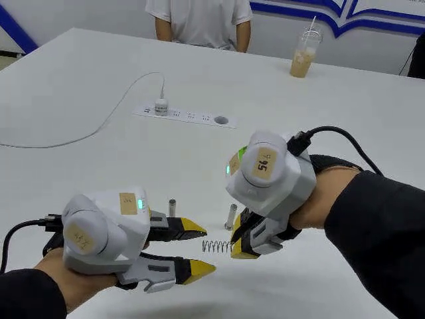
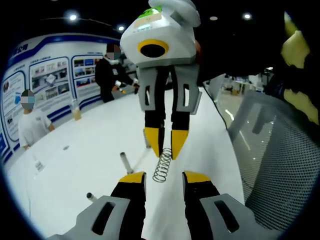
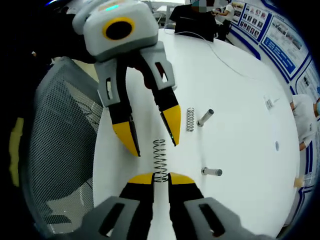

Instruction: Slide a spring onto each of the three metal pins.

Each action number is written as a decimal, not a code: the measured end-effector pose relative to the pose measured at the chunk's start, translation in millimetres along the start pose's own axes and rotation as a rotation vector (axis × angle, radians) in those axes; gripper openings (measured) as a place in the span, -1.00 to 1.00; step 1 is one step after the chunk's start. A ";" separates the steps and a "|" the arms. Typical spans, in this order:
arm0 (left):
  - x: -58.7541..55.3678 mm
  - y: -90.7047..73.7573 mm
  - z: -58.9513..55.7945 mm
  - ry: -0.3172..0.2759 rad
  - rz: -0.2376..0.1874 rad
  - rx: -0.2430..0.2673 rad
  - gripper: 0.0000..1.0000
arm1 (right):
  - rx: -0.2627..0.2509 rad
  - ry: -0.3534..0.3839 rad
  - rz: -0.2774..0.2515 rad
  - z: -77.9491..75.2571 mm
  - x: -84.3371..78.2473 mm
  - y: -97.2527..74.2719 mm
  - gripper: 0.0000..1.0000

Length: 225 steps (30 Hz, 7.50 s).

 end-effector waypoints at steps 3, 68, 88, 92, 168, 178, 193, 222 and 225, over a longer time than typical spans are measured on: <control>0.9 1.0 -1.7 0.009 -0.001 -0.006 -0.48 | 0.006 -0.008 -0.007 2.7 1.3 -1.0 -0.76; -18.3 -34.0 12.0 -0.095 -0.031 0.103 -0.21 | -0.117 0.004 0.006 -62.8 6.1 -39.7 -0.77; -25.9 -60.5 26.4 -0.153 -0.054 0.212 0.04 | -0.133 0.008 0.028 -81.2 5.9 -28.8 -0.77; -27.3 -62.2 28.3 -0.160 -0.054 0.222 0.09 | -0.132 0.016 0.034 -85.2 3.8 -25.0 -0.77; -41.7 -62.1 33.7 -0.203 -0.067 0.241 0.19 | -0.112 0.035 0.105 -85.3 -6.4 37.3 -0.65; -39.9 -63.6 34.0 -0.200 -0.071 0.245 0.19 | -0.069 0.052 -0.007 -65.1 32.4 45.2 -0.66; -42.2 -64.6 34.8 -0.206 -0.069 0.249 0.18 | -0.049 0.126 -0.084 -50.2 54.9 81.4 -0.70; -52.1 -65.1 35.3 -0.218 -0.046 0.240 0.16 | -0.009 0.134 -0.045 -37.0 45.7 101.4 -0.77; -53.4 -63.3 33.3 -0.213 -0.036 0.232 0.15 | -0.005 0.117 -0.043 -33.8 45.7 94.0 -0.77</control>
Point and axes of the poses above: the centre of the closed fingertips' face, and the gripper's own axes: y roughly forward along the fingers, z roughly to its left, x roughly out of its top, the point moved 1 cm from there along -y, roughly backward along the fingers, and after that the axes turned 10 degrees about -x, right-handed, at the moved point
